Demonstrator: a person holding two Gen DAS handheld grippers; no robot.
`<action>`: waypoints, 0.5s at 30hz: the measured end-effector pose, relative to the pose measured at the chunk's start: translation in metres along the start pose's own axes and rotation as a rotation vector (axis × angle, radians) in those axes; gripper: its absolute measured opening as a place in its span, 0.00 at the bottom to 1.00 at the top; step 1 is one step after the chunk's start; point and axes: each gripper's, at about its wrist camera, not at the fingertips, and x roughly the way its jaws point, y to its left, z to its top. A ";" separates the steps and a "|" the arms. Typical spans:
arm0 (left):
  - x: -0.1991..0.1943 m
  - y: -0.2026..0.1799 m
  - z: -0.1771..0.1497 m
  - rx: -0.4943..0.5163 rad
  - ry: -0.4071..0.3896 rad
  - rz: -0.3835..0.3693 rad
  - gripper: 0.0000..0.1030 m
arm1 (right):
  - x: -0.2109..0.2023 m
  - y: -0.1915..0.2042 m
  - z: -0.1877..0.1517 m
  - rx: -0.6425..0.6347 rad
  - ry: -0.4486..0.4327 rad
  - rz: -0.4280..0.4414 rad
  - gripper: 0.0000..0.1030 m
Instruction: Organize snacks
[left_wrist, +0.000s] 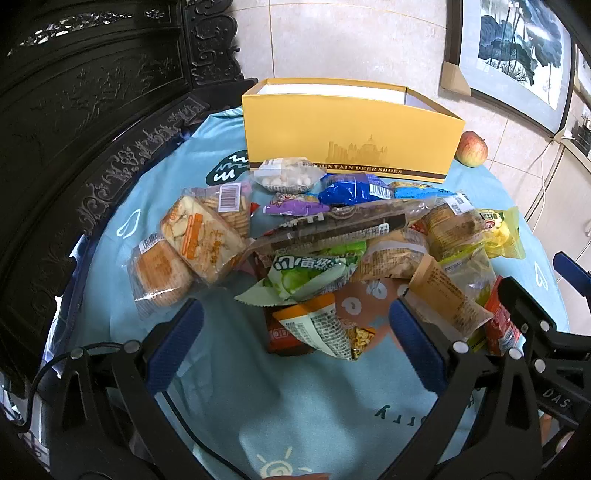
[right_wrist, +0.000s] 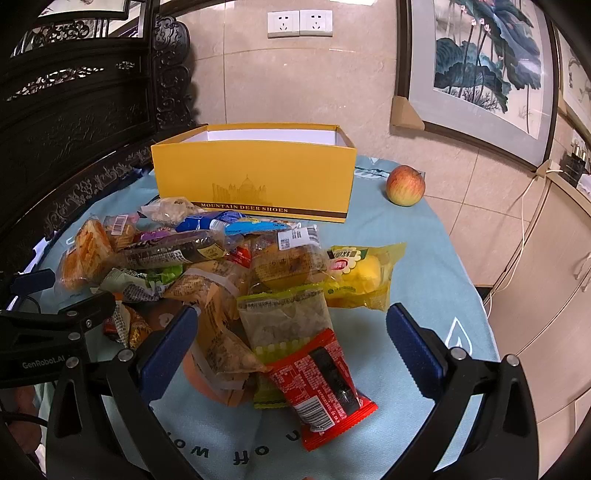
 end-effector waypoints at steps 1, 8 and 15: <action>0.000 0.000 0.000 0.000 0.000 0.000 0.98 | 0.001 0.000 0.000 -0.001 0.002 0.000 0.99; 0.000 0.000 0.000 0.000 0.001 0.000 0.98 | 0.001 0.000 0.000 0.000 0.004 0.001 0.99; 0.001 0.004 0.001 0.002 -0.005 0.010 0.98 | 0.002 -0.005 0.000 -0.007 0.010 0.002 0.99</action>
